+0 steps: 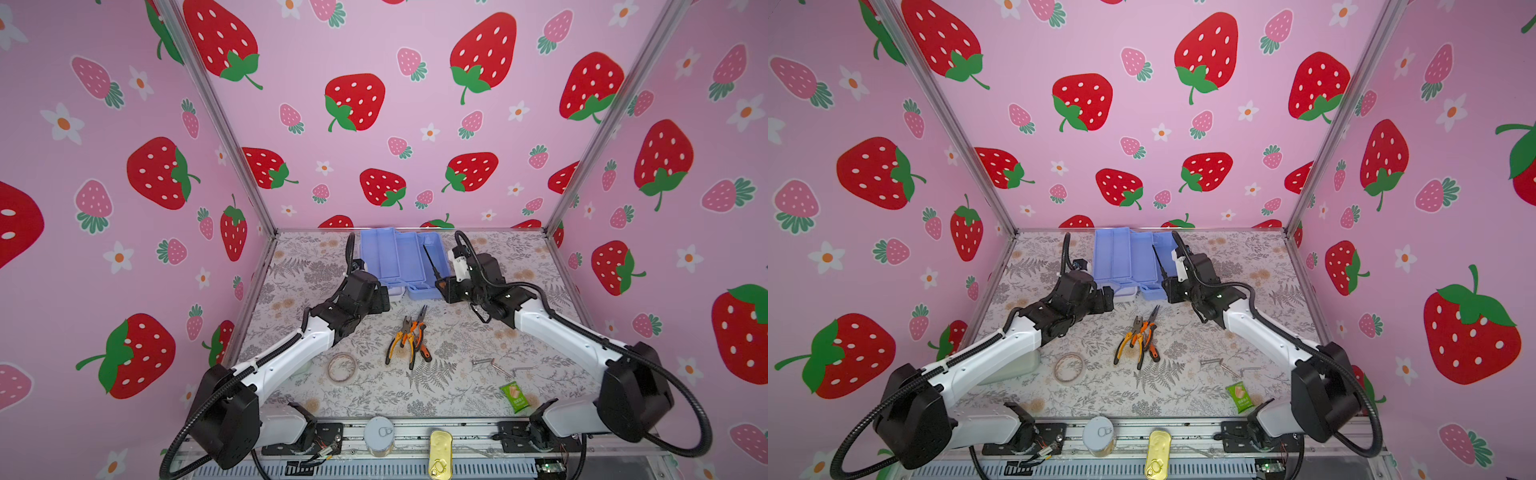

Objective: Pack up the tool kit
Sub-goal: 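Place the screwdriver into the blue tray with the right gripper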

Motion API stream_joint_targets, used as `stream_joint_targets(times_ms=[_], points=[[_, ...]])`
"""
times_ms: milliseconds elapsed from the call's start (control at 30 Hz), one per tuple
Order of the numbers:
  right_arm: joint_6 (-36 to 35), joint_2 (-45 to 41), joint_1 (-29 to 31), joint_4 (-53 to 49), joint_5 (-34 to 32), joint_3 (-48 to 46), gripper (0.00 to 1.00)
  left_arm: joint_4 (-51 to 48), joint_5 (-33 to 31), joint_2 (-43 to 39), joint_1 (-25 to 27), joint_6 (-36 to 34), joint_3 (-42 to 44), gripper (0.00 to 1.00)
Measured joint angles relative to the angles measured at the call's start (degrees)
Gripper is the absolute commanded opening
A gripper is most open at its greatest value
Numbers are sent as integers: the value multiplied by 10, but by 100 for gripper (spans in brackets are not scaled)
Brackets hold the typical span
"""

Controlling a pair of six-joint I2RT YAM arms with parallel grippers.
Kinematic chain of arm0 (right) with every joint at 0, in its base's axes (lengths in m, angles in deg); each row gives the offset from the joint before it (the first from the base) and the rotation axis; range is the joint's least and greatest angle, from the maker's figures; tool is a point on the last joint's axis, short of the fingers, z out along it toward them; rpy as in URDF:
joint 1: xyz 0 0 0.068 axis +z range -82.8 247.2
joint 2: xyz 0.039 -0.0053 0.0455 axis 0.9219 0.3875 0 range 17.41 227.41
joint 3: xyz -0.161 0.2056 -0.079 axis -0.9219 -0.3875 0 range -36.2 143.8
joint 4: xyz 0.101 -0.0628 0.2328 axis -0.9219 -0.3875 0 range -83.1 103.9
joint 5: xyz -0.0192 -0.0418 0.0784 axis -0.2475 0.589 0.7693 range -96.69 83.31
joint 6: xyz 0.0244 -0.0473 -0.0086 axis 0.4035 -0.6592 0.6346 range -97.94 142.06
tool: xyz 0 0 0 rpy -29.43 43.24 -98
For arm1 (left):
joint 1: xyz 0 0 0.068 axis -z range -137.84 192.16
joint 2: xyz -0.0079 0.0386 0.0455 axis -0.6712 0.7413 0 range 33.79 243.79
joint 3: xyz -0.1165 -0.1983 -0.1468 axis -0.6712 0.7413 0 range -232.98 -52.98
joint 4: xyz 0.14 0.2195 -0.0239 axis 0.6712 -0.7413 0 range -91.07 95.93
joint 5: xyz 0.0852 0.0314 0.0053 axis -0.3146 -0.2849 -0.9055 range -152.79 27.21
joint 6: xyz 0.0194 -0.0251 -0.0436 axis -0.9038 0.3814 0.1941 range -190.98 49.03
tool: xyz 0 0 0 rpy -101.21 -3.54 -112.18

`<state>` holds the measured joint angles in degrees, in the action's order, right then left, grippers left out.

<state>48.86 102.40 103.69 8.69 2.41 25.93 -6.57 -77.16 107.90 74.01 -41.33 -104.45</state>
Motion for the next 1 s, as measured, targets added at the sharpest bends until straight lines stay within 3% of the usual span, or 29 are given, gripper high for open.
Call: stream_joint_targets(times_ms=[267, 433, 633, 833, 1000], points=[[65, 224, -36, 43, 118, 155, 13, 1, 10, -26, -24, 7, 15, 93], [98, 303, -36, 51, 156, 211, 20, 3, 23, -36, -42, 16, 27, 93], [131, 327, -36, 78, 182, 235, 47, 3, 41, -34, -56, 21, 30, 93], [146, 332, -33, 96, 193, 244, 50, 3, 57, -22, -59, 23, 30, 92], [136, 320, -32, 104, 184, 226, 49, 10, 77, -11, -59, 23, 30, 81]])
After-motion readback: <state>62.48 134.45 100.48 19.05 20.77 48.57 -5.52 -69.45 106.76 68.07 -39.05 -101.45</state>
